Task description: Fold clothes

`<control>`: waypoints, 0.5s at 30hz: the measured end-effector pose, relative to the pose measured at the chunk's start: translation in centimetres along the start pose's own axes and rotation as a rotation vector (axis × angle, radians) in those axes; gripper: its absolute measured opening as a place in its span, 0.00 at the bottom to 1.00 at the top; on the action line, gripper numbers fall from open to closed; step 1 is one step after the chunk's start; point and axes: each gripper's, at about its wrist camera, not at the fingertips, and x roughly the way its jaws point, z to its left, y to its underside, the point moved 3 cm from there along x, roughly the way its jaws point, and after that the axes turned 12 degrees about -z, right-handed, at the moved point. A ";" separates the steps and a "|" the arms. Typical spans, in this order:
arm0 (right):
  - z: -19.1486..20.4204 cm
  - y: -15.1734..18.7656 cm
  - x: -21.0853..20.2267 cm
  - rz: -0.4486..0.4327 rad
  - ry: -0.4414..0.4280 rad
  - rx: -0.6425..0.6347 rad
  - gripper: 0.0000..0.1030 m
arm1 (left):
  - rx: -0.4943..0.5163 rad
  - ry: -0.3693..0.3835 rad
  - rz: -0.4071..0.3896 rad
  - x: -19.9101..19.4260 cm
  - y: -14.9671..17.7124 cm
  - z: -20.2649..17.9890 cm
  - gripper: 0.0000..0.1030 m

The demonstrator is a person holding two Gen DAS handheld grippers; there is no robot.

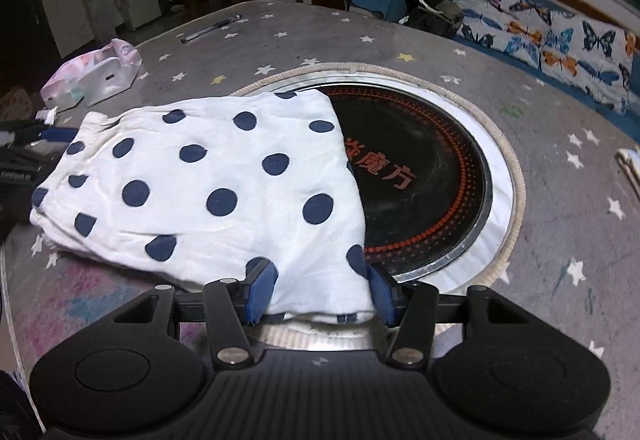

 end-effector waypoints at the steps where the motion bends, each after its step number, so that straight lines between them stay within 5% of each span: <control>1: 0.2 0.0 -0.2 -0.006 0.008 -0.013 0.52 | -0.011 -0.001 -0.002 -0.1 -0.1 0.2 0.78; 5: 2.2 -0.3 -1.4 -0.042 0.018 -0.120 0.54 | -0.059 -0.002 -0.006 -0.7 -0.4 1.0 0.78; 15: 11.8 -1.1 -2.7 -0.125 -0.168 -0.436 0.61 | -0.188 0.023 0.025 -2.3 -0.6 0.7 0.83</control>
